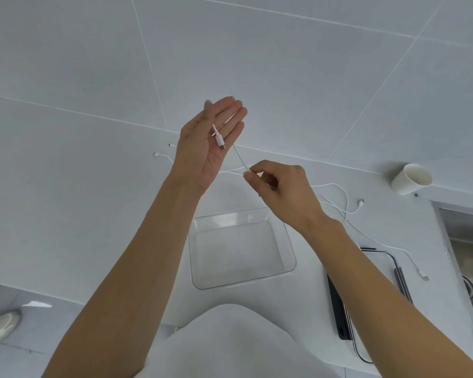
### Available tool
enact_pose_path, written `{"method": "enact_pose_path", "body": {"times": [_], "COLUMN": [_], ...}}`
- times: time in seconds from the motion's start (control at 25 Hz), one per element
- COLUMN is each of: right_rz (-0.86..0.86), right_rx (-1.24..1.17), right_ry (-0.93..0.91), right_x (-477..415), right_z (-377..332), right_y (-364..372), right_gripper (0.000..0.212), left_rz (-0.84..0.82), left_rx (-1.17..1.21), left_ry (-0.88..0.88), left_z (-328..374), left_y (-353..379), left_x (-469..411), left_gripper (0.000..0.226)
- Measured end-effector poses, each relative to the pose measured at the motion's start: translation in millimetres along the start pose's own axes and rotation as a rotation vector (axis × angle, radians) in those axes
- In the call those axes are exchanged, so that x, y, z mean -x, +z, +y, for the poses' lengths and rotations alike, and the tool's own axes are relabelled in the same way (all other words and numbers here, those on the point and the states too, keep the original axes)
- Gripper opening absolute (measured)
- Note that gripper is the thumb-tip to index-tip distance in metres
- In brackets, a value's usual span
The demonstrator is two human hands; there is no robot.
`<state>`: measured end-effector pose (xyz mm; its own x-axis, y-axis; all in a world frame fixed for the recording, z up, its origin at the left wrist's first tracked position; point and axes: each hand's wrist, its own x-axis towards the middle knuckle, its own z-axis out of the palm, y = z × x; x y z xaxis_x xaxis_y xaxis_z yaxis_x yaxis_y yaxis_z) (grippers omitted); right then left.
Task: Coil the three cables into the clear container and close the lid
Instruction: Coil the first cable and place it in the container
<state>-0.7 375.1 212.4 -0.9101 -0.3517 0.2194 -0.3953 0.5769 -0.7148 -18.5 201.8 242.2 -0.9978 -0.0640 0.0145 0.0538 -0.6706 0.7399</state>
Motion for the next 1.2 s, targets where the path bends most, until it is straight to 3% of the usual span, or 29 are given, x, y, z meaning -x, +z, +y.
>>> {"method": "enact_pose_path", "body": {"times": [0.2, 0.32, 0.52, 0.92, 1.2], "right_rz": [-0.085, -0.049, 0.039, 0.168, 0.204], "right_rx": [-0.066, -0.189, -0.346, -0.341, -0.375], "right_ry": [-0.018, -0.034, -0.084, -0.116, -0.128], "right_x": [9.2, 10.6, 3.2, -14.1, -22.5], "right_z": [-13.4, -27.7, -45.0, -54.2, -51.2], "right_y": [-19.6, -34.0, -56.1, -67.8, -75.8], "right_gripper": [0.015, 0.015, 0.015, 0.016, 0.015], "left_rz": [0.08, 0.067, -0.082, -0.333, -0.392], "left_rx": [-0.163, -0.334, -0.535, -0.721, -0.685], "left_ry": [0.04, 0.048, 0.024, -0.194, -0.111], "left_z": [9.5, 10.8, 3.7, -5.4, -4.9], "left_y": [-1.4, -2.4, 1.8, 27.9, 38.2], "left_x": [-9.0, -7.4, 5.0, 47.6, 66.7], "left_gripper": [0.042, 0.042, 0.041, 0.045, 0.054]}}
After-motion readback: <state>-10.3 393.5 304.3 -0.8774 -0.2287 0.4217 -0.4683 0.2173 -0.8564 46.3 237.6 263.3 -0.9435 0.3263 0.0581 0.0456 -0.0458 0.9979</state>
